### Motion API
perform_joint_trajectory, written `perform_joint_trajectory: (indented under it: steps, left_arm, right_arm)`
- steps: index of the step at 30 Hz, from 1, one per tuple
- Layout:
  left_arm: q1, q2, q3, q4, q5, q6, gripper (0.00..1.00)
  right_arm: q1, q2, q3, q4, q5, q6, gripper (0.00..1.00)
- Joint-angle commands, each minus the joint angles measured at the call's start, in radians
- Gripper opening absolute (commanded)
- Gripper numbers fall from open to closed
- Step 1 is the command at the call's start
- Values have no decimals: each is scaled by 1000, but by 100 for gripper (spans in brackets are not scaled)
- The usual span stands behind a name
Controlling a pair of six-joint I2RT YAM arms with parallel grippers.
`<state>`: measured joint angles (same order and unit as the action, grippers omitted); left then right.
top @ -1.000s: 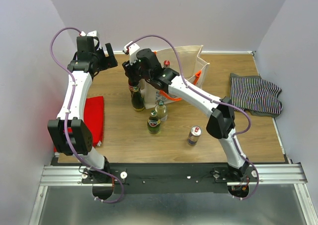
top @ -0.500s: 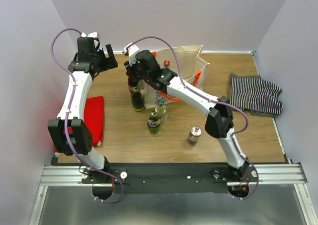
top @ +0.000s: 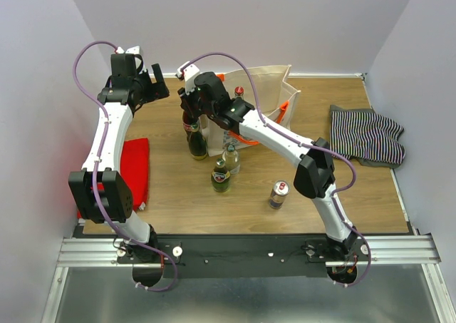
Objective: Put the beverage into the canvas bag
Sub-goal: Pick up the drink from the center of the board.
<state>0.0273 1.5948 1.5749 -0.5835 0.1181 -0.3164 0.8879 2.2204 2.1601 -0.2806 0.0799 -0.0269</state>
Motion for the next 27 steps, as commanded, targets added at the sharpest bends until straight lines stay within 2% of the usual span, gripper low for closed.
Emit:
perform_joint_trajectory:
  steps: [1,12,27]
  left_arm:
    - [10,-39,-3,17,29,-10,99]
    - [10,-39,-6,19,32,-12,99]
    - [10,-44,-23,30,38,-13,99]
  right_arm:
    - [6,-7,0,6,-5,-2,1]
    - [5,-53,89,20,32,-5,1]
    - [5,-87,115,121,87,4,1]
